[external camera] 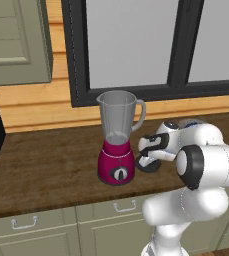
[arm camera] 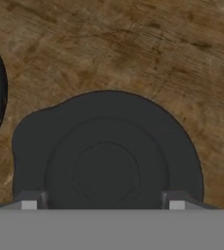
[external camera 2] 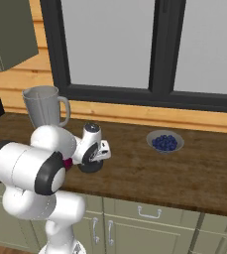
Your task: Close the lid blender by securely placing the lid on top.
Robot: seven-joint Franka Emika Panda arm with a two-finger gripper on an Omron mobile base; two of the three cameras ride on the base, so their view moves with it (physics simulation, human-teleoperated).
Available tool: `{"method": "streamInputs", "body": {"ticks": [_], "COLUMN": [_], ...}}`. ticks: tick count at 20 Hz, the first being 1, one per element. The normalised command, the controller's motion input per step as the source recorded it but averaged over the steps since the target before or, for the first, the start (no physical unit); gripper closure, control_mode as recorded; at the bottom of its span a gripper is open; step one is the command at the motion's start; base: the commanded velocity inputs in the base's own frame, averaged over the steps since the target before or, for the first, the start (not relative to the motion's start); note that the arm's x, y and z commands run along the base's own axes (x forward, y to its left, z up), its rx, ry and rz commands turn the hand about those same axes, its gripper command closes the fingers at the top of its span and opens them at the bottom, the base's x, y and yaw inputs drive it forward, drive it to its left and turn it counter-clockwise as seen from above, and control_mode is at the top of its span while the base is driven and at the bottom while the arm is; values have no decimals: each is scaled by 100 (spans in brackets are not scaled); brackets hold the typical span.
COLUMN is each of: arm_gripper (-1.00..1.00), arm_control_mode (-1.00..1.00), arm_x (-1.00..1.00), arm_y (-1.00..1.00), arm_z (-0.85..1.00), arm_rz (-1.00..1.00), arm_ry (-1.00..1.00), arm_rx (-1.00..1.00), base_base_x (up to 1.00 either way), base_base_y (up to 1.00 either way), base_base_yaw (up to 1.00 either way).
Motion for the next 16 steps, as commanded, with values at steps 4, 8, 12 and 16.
{"method": "streamInputs", "body": {"ticks": [4, 8, 12, 16], "arm_gripper": [-100, -100, 100, 100], "arm_control_mode": [-100, -100, -100, -100], "arm_x": [18, 9, 0, 0], "arm_y": [0, 3, 18, 6], "arm_z": [-26, -37, -53, -29], "arm_rz": [0, 0, 0, 0], "arm_ry": [0, 0, -3, -3], "arm_rx": [0, 0, 0, 0], "base_base_x": [0, 0, 0, 0], "base_base_y": [0, 0, 0, 0], "base_base_yaw": [0, 0, 0, 0]}}
